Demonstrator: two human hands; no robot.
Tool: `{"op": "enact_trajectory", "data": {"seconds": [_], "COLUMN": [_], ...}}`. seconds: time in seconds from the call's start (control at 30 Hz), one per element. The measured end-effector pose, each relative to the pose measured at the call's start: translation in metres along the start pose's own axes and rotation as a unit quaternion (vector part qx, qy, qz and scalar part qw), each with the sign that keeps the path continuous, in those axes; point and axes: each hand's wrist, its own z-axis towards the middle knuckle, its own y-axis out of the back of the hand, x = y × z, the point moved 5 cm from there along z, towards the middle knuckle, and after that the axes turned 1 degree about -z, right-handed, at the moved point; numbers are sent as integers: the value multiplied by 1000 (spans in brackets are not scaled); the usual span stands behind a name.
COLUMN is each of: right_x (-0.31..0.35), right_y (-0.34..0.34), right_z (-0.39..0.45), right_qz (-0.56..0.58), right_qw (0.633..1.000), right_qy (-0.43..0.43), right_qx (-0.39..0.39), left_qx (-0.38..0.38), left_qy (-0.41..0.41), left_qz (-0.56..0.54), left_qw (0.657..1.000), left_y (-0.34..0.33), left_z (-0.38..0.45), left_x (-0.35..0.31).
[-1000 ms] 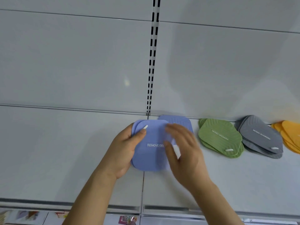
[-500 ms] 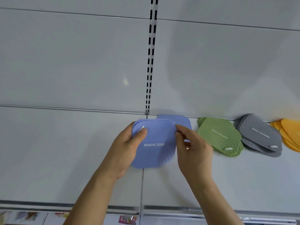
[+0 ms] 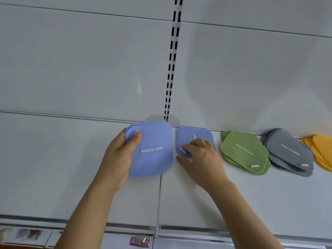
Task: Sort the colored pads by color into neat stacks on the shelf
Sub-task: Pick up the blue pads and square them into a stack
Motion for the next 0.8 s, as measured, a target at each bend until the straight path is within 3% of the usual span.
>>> {"op": "enact_trajectory", "data": {"seconds": [0.37,0.5,0.67,0.8], "right_x": [-9,-1,-3,17], "right_y": [-8,-10,22,52], "right_z": [12,12,4,-3], "right_qz": [30,-25,91,236], "right_qw": [995,995,990,956], "right_qy": [-93,-93,-103,-172], "right_qx": [21,39,-35,-19], "left_qx": [-23,-27,-18,-13], "left_qy": [22,22,19,4], "left_qz": [-5,-7,11,32], "left_qw": [999,999,1000,999], "left_y": [1,1,0,-8], "left_z": [-7,-8,-10,-9], "left_x": [5,4,0,-2]}}
